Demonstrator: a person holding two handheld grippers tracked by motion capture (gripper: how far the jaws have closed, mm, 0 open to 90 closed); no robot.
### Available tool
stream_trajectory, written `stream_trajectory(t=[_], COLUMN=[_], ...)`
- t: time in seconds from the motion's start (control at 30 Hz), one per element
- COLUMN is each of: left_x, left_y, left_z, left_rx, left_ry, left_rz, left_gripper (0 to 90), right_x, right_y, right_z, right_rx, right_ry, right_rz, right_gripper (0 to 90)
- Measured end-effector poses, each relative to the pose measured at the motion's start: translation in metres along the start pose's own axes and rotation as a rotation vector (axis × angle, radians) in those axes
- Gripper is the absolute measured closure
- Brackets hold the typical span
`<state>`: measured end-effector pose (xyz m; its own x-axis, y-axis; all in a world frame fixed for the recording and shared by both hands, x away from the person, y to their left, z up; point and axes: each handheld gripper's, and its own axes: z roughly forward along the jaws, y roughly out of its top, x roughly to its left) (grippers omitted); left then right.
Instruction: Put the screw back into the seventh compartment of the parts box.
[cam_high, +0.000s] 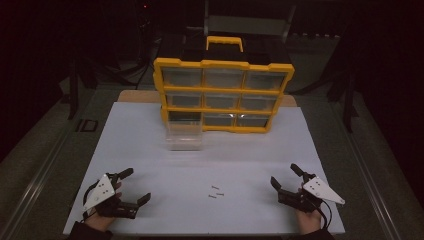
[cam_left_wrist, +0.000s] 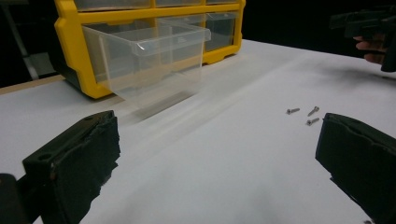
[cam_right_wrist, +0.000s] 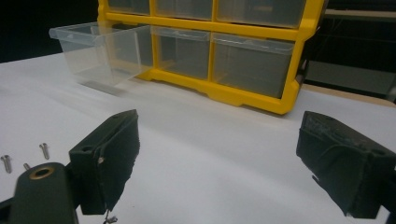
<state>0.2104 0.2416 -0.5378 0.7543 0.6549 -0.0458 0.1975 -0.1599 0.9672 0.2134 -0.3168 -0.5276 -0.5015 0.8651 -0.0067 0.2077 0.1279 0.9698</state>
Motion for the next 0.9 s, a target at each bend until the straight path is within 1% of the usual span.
stream_trajectory(t=[0.07, 0.23, 0.33, 0.43, 0.57, 0.6, 0.83, 0.9], left_x=[-0.0001, 0.001, 0.0011, 0.0007, 0.001, 0.0015, 0.0011, 0.0012], left_y=[0.0003, 0.0011, 0.0029, 0.0032, 0.0028, 0.0027, 0.0038, 0.0042], left_z=[-0.0002, -0.0002, 0.0, 0.0008, 0.0012, 0.0009, -0.0002, -0.0009], left_rx=[-0.001, -0.007, -0.021, -0.016, -0.009, -0.009, -0.011, -0.015], left_ry=[0.005, 0.014, 0.016, 0.023, 0.024, 0.022, 0.016, 0.016], left_rz=[0.003, -0.007, -0.016, -0.013, -0.021, -0.029, -0.025, -0.031], left_gripper=[0.0, 0.0, 0.0, 0.0, 0.0, 0.0, 0.0, 0.0], right_x=[0.0, -0.0006, -0.0008, -0.0002, 0.0004, 0.0008, 0.0023, 0.0032], right_y=[-0.0001, 0.0015, 0.0014, 0.0018, 0.0025, 0.0024, 0.0031, 0.0034], right_z=[0.0, -0.004, -0.005, -0.0057, -0.0059, -0.0055, -0.0045, -0.0043], right_rx=[0.001, -0.018, -0.019, -0.023, -0.033, -0.033, -0.031, -0.032], right_ry=[-0.001, -0.005, -0.008, -0.003, 0.005, 0.006, 0.01, 0.012], right_rz=[-0.001, 0.012, 0.014, 0.019, 0.023, 0.023, 0.011, 0.011], right_gripper=[13.5, 13.4, 13.4, 13.4, 13.4, 13.4, 13.4, 13.4])
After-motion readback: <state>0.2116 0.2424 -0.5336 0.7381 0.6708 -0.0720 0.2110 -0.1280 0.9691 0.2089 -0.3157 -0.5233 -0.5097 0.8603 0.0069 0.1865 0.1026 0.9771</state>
